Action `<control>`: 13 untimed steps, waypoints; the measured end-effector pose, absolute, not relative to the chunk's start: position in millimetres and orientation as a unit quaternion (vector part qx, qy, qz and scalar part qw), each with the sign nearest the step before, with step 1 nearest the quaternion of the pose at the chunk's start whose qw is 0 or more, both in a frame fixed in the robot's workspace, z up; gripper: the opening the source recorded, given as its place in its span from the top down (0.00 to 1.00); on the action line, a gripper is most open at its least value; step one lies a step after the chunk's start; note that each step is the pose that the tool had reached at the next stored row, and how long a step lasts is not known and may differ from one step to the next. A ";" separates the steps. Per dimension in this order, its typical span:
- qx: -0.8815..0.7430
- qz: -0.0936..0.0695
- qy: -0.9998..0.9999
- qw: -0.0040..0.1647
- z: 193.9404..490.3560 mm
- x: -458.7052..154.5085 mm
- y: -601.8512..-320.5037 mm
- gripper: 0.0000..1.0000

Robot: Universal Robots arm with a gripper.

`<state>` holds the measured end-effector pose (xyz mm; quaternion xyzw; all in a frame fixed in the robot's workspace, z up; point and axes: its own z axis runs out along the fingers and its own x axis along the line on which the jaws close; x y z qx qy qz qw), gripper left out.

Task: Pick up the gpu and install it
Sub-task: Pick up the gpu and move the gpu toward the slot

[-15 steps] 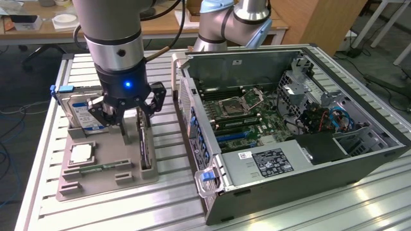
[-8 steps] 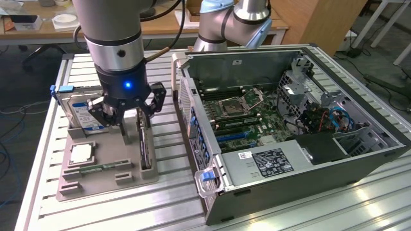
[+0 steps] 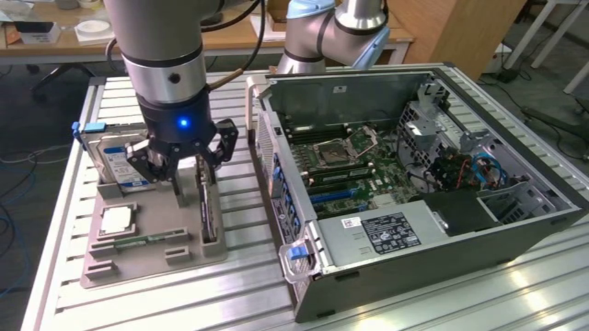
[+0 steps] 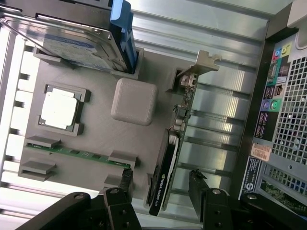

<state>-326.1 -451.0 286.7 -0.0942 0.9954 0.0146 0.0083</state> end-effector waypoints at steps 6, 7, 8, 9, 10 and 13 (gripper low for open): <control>-0.091 0.015 0.996 0.008 284.8 -326.1 -451.1 0.41; -0.090 0.015 0.996 0.008 284.6 -326.1 -451.1 0.41; -0.088 0.015 0.996 0.008 284.3 -326.1 -451.1 0.41; -0.085 0.014 0.996 0.008 284.1 -326.1 -451.1 0.41; -0.083 0.014 0.996 0.008 283.9 -326.1 -451.1 0.41; -0.075 0.014 0.997 0.009 283.2 -325.9 -451.1 0.41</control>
